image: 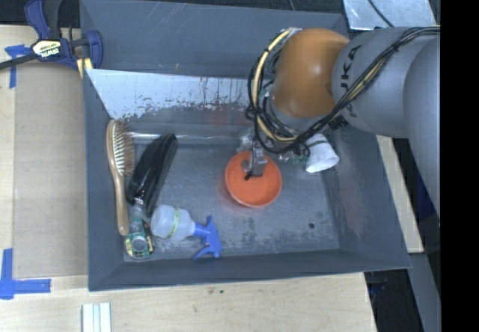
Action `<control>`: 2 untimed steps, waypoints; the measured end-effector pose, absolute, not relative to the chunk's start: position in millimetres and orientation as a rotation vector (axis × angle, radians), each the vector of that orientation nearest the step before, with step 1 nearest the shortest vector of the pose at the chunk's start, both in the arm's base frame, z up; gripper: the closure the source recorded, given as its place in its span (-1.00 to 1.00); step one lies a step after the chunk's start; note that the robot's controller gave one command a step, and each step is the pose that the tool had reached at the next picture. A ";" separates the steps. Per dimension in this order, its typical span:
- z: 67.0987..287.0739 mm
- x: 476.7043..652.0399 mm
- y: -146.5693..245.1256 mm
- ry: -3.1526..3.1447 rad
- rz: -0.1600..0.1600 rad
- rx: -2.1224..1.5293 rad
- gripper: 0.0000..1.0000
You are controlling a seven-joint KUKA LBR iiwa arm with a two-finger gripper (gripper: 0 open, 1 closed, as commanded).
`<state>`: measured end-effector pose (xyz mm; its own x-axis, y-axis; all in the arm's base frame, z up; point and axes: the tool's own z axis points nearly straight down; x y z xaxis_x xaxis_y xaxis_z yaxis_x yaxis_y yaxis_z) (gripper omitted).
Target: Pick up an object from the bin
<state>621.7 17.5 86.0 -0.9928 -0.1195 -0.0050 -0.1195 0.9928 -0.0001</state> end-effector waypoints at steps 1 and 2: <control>86.1 621.8 17.4 3.131 0.001 -0.187 1.00; 99.9 619.2 16.8 3.140 0.002 -0.198 1.00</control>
Offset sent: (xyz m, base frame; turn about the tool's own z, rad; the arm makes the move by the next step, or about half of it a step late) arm 0.0048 -0.0093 0.1817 -0.0576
